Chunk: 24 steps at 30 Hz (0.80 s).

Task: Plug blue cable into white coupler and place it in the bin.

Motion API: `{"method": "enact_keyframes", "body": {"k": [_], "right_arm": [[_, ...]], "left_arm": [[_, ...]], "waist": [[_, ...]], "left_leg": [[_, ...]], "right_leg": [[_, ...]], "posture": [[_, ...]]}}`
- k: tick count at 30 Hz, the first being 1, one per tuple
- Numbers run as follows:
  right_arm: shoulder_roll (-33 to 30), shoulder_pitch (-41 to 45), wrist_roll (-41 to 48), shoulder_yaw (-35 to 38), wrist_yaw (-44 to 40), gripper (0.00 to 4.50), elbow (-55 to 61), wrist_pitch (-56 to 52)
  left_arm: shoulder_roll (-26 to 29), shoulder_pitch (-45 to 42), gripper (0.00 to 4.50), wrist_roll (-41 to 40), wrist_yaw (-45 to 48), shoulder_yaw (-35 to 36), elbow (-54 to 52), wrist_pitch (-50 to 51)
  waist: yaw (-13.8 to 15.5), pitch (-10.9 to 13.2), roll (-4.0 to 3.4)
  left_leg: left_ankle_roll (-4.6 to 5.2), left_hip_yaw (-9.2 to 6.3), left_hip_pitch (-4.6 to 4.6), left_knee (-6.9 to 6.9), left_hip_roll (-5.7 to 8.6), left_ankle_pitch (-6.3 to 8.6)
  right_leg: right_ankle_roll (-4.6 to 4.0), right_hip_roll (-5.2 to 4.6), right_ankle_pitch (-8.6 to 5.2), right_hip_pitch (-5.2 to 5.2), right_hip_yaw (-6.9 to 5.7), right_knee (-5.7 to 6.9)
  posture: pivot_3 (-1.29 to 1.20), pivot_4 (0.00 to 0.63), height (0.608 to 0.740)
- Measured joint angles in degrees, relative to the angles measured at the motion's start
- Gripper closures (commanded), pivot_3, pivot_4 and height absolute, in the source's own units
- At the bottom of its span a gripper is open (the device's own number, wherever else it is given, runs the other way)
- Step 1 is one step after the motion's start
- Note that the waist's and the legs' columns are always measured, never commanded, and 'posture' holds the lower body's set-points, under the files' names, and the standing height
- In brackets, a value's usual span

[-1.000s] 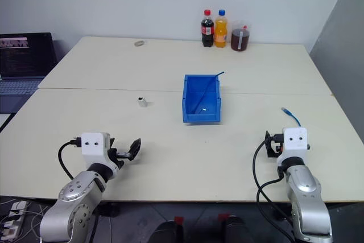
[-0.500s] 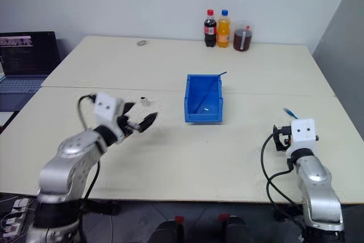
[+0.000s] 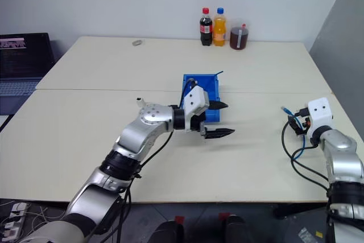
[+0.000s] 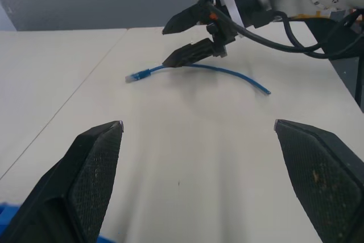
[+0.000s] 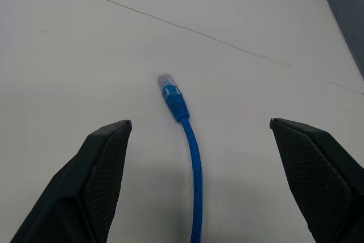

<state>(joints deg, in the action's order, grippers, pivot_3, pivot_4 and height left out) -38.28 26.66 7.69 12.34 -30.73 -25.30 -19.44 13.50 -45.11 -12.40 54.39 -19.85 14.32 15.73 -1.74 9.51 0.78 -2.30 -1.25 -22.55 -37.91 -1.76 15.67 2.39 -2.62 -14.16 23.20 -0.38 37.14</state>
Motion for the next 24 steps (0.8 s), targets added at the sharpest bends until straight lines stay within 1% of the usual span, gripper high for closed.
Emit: {"method": "enact_keyframes", "body": {"k": [3,4,8,13,17,19,20,24], "right_arm": [[-0.7,4.49,0.22,-1.15,-4.65,0.35,-9.82,0.06],[-1.73,6.08,-0.43,-2.83,-7.01,0.35,-13.99,0.99],[-2.87,9.86,-1.85,-4.45,-10.07,0.35,-20.61,3.47],[-3.13,13.63,-1.86,-4.92,-13.4,1.32,-28.37,5.38],[-3.16,15.82,-1.85,-4.52,-13.76,2.46,-31.99,5.27],[-3.16,16.84,-1.94,-4.53,-13.6,2.93,-33.47,5.58],[-3.2,16.99,-2.13,-4.68,-13.52,3.29,-33.93,6.29],[-3.19,16.99,-3.17,-5.69,-13.6,4.29,-34.64,8.95]], "left_arm": [[-2.08,-0.18,0.0,1.08,-0.25,0.03,3.24,-1.53],[-2.43,-0.2,0.0,1.18,-0.2,0.04,3.35,-1.66],[-2.42,-0.17,0.0,1.26,0.06,0.15,3.32,-1.8],[-2.36,0.78,0.0,1.52,-0.55,0.35,2.82,-1.6],[-2.11,1.87,0.0,1.55,-1.21,0.54,1.77,-1.19],[-1.95,1.87,0.0,1.55,-1.28,0.75,1.49,-1.19],[-1.95,1.86,0.0,1.72,-1.41,0.91,1.49,-1.21],[-1.99,1.85,0.0,2.59,-2.29,1.44,1.51,-1.49]], "waist": [[0.04,0.02,-0.03],[0.07,0.02,-0.04],[0.08,0.02,-0.04],[0.07,0.01,-0.04],[0.1,0.01,-0.04],[0.1,0.01,-0.04],[0.1,0.01,-0.04],[0.1,0.01,-0.05]], "left_leg": [[0.0,0.01,-0.05,-0.01,0.01,0.0],[0.0,0.01,-0.06,-0.02,0.01,0.0],[-0.01,0.01,-0.04,-0.05,0.02,0.0],[-0.01,0.0,0.04,-0.08,0.02,-0.01],[-0.02,0.0,0.03,-0.12,0.02,-0.01],[-0.02,0.02,0.04,-0.12,0.02,-0.01],[-0.02,0.01,0.04,-0.11,0.02,-0.01],[-0.02,0.02,0.03,-0.12,0.02,-0.01]], "right_leg": [[0.01,-0.03,0.0,0.01,0.0,-0.01],[0.01,-0.03,0.0,0.02,0.0,-0.02],[0.03,-0.05,0.02,0.0,0.01,0.0],[0.07,-0.05,0.04,-0.09,0.01,0.03],[0.1,-0.05,0.06,-0.1,0.01,0.03],[0.1,-0.06,0.07,-0.1,0.03,0.03],[0.1,-0.06,0.07,-0.1,0.02,0.03],[0.11,-0.07,0.07,-0.1,0.03,0.03]], "posture": [[0.0,0.15,0.74],[0.0,0.15,0.74],[0.0,0.15,0.74],[0.0,0.15,0.74],[0.0,0.15,0.74],[0.0,0.15,0.74],[0.0,0.15,0.74],[0.0,0.15,0.74]]}}
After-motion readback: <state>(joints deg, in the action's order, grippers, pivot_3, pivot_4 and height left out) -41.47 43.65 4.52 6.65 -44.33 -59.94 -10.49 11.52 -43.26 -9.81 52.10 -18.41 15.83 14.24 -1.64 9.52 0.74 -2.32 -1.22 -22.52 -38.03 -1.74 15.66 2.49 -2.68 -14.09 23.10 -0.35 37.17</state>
